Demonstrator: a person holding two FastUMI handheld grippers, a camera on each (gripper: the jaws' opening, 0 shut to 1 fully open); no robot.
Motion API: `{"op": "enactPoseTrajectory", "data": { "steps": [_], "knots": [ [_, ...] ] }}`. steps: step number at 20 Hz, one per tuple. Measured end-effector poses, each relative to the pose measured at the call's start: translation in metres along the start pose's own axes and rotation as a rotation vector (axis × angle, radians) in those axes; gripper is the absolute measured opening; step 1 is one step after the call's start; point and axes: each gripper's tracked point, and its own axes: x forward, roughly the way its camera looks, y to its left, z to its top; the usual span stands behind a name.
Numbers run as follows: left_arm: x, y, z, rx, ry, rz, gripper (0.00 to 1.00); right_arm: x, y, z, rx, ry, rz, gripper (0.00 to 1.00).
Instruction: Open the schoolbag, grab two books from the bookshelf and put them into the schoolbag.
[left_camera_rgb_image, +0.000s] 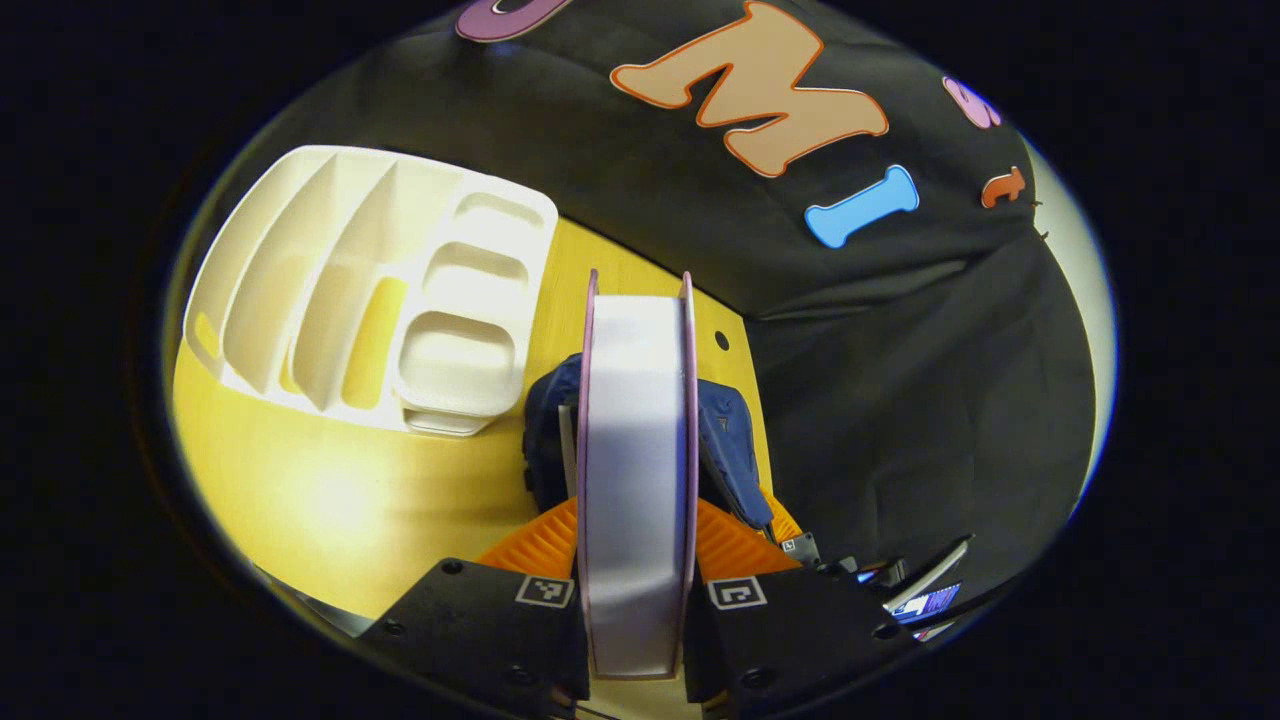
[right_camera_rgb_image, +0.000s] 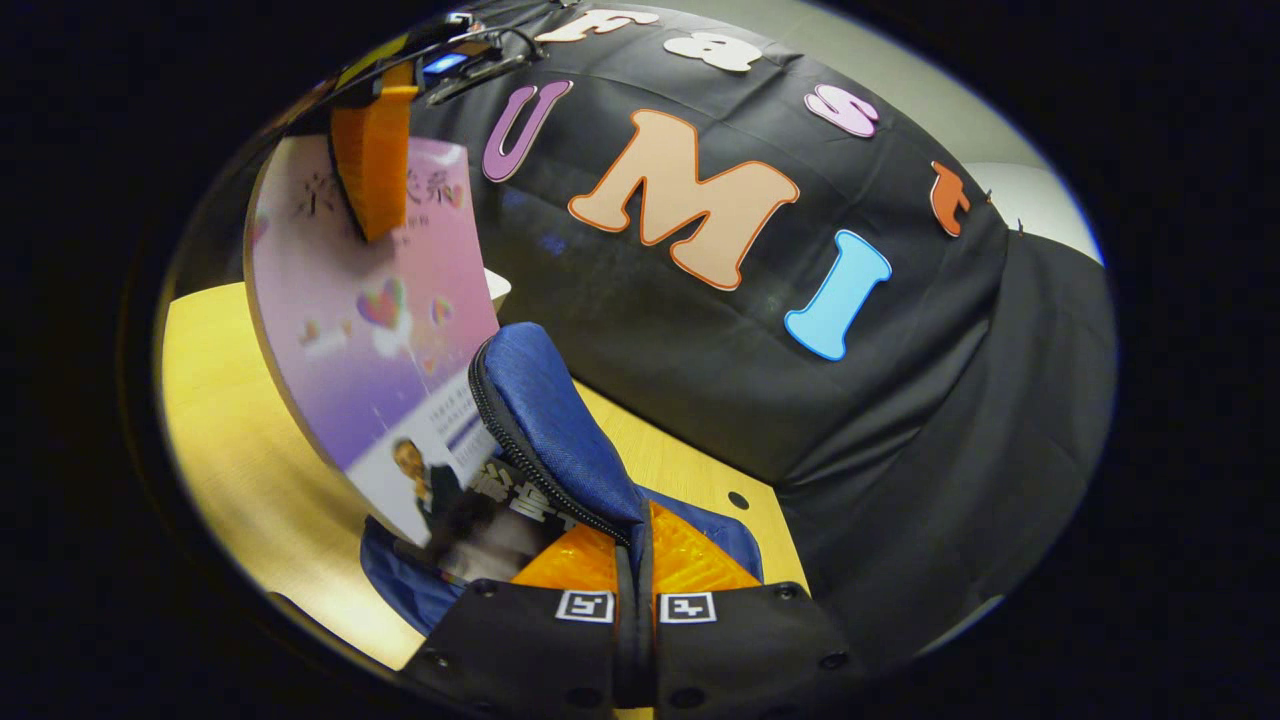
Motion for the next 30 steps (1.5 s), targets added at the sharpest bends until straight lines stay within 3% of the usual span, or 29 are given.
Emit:
{"op": "enactPoseTrajectory", "data": {
  "steps": [6,13,20,26,30],
  "knots": [
    [0.061,-0.01,-0.016,-0.027,-0.021,-0.127,0.34,-0.002,-0.004,0.001,0.011,-0.012,0.016,0.0],
    [0.108,-0.021,-0.03,-0.143,-0.04,-0.271,0.34,-0.003,-0.002,0.006,0.029,-0.043,0.053,0.03],
    [0.148,-0.024,-0.022,-0.187,-0.102,-0.314,0.34,-0.008,0.007,0.009,0.043,-0.059,0.101,0.03],
    [0.181,-0.025,-0.035,-0.261,-0.072,-0.325,0.35,-0.004,0.008,0.007,0.043,-0.052,0.108,0.03],
    [0.188,-0.021,-0.045,-0.208,-0.076,-0.28,0.41,-0.003,0.005,0.006,0.07,-0.046,0.106,0.01]
  ]
}}
